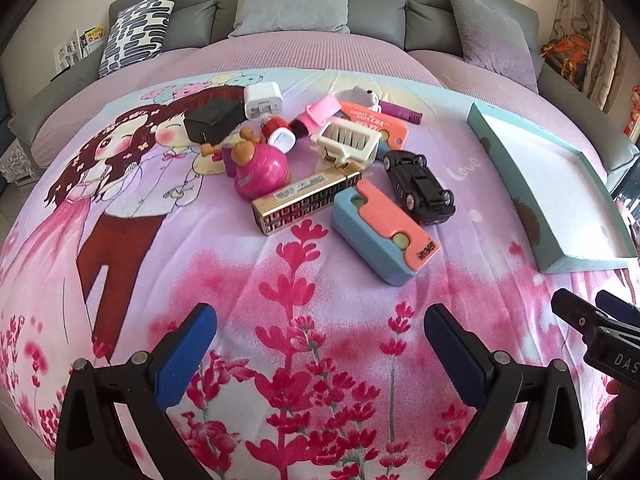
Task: Organize rigid objects
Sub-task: 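Reach the right tool to the black toy car and close on it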
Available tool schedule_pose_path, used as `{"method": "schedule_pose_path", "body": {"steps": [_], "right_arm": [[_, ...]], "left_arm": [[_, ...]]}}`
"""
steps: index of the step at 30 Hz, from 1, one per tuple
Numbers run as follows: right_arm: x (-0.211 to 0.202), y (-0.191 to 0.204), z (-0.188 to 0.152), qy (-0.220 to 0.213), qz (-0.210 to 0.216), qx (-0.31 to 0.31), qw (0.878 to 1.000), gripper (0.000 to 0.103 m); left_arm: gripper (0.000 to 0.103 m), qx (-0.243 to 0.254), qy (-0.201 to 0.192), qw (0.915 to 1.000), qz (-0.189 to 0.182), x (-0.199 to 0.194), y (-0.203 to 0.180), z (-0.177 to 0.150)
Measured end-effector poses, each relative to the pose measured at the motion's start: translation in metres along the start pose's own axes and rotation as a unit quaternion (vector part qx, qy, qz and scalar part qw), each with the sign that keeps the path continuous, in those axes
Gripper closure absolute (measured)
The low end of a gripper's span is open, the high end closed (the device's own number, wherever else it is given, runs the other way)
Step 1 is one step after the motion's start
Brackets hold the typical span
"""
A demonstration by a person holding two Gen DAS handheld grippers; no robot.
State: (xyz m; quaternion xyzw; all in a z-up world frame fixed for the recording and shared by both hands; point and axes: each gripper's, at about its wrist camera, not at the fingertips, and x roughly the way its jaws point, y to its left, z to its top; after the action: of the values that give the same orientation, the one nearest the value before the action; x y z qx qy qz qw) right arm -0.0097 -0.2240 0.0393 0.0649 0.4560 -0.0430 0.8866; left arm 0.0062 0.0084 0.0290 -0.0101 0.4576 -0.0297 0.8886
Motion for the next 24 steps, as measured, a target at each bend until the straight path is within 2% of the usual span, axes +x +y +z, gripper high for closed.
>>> {"method": "schedule_pose_path", "body": {"steps": [4,7,12,16,24], "right_arm": [[-0.025,0.009,0.021,-0.036,0.009,-0.007,0.999,0.0],[-0.04,0.026,0.039,-0.058,0.012,-0.018,0.998,0.0],[-0.049,0.062,0.071,-0.076,0.025,-0.047,0.996,0.0],[-0.037,0.082,0.082,-0.063,0.036,-0.064,0.995,0.0],[0.011,0.11,0.081,-0.016,0.052,-0.089,0.995,0.0]], "left_arm": [[0.0,-0.003,-0.008,0.9999,-0.01,-0.017,0.009,0.023],[0.0,-0.019,-0.013,0.9997,-0.002,-0.028,0.019,0.048],[0.0,-0.078,0.004,0.997,-0.003,-0.031,0.044,0.088],[0.0,-0.121,0.024,0.9923,0.004,-0.018,0.056,0.098],[0.0,-0.193,0.055,0.9786,0.048,0.017,0.066,0.09]]}}
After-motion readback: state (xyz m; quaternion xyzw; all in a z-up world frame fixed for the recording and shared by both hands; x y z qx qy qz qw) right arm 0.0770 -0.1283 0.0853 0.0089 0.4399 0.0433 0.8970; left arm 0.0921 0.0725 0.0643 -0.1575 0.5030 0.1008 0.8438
